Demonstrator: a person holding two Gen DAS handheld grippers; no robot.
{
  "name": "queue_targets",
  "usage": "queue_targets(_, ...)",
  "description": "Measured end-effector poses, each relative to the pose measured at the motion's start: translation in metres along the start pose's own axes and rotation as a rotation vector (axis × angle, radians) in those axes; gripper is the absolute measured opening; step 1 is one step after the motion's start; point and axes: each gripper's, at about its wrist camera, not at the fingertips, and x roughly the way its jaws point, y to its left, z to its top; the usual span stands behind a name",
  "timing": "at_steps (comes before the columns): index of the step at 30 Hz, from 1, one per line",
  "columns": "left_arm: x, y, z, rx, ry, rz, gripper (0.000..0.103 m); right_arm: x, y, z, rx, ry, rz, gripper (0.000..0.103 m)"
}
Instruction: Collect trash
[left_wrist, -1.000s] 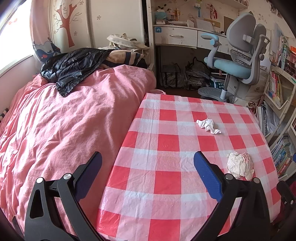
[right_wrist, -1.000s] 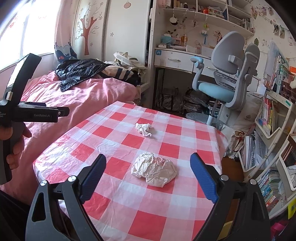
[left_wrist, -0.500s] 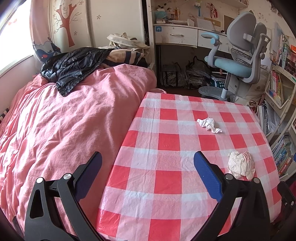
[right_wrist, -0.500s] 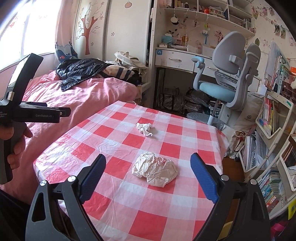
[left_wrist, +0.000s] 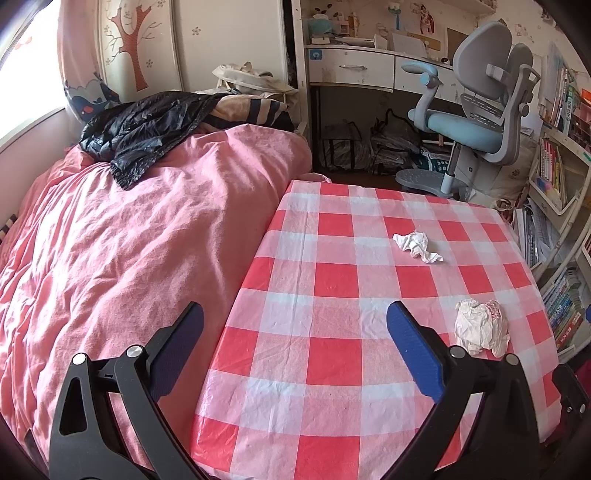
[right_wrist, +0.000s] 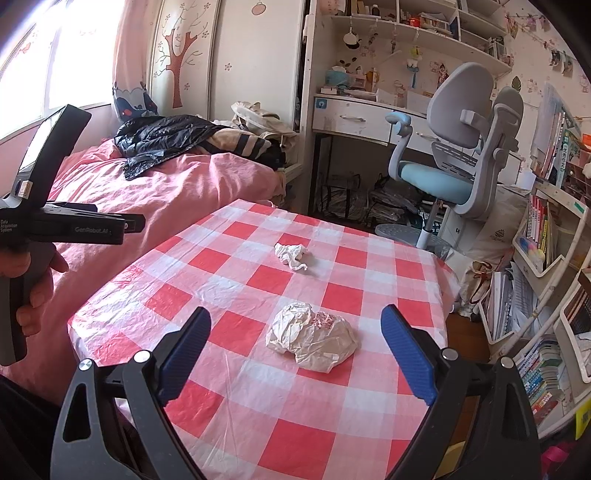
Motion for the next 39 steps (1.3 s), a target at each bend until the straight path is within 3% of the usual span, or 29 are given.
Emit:
queue_targets(9,0.003,0.001,-0.002,0.006,0.005,-0.013,0.096,0.001,0.001,0.000,-0.001,0.002,-0.001,0.090)
queue_targets(21,0.027,0.015,0.003,-0.046,0.059,-0.146,0.096,0.021,-0.011,-0.001,0.049,0.060,0.033,0.091)
queue_targets(31,0.075,-0.035,0.031,0.018,0.090,-0.240,0.096,0.076,-0.026,-0.006,0.088,0.213,0.087,0.091)
queue_targets(39,0.134,-0.097,0.050,0.150,0.148,-0.289,0.096,0.102,-0.039,-0.010,0.127,0.274,0.135,0.091)
